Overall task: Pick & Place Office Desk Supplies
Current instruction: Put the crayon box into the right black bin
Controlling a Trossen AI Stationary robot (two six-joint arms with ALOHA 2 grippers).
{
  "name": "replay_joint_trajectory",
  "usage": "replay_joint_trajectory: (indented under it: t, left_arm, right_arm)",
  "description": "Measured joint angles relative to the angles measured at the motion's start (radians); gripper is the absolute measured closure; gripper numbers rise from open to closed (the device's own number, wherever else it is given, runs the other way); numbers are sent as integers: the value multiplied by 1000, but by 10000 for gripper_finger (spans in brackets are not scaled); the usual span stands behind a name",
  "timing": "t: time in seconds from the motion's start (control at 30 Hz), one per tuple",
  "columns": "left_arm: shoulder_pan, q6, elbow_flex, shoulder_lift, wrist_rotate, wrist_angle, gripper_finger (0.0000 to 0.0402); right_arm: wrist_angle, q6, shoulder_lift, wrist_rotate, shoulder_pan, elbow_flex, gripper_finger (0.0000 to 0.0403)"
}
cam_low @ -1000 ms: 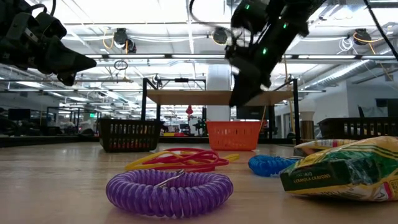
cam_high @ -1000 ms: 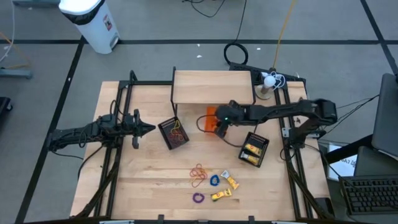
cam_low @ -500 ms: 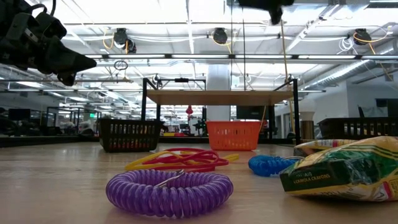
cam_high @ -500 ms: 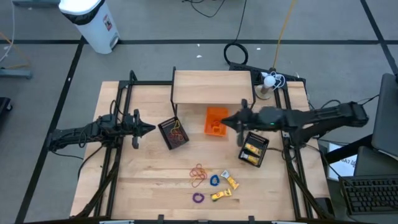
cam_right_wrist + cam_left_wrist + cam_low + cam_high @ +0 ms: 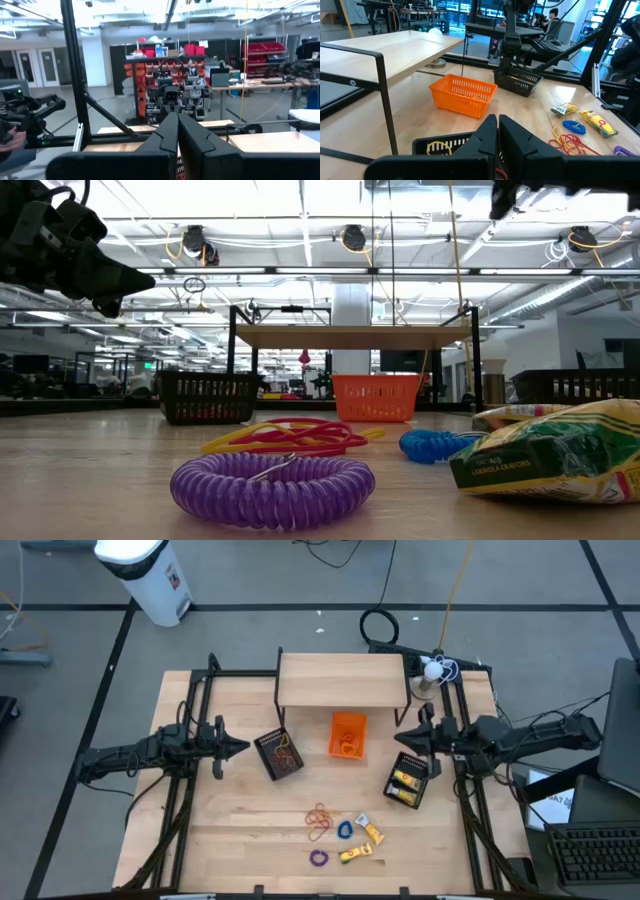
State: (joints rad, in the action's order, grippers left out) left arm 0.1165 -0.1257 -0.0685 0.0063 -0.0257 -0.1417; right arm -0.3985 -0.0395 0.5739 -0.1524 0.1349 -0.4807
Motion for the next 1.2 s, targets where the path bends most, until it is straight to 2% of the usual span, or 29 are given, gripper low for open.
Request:
replay_joint_trajectory:
  t: [0.17, 0.63, 0.83, 1.2]
  left_arm:
    - [0, 0, 0, 0, 0, 0, 380]
    - [0, -2, 0, 0, 0, 0, 380]
    - [0, -1, 0, 0, 0, -1, 380]
    - [-1, 12, 0, 0, 1, -1, 380]
  right_arm:
    - [-3, 1, -121, 50, 0, 103, 403]
    - [-8, -5, -388, 50, -5, 274, 403]
    - [17, -1, -433, 50, -5, 317, 403]
    - [27, 0, -436, 45, -5, 397, 403]
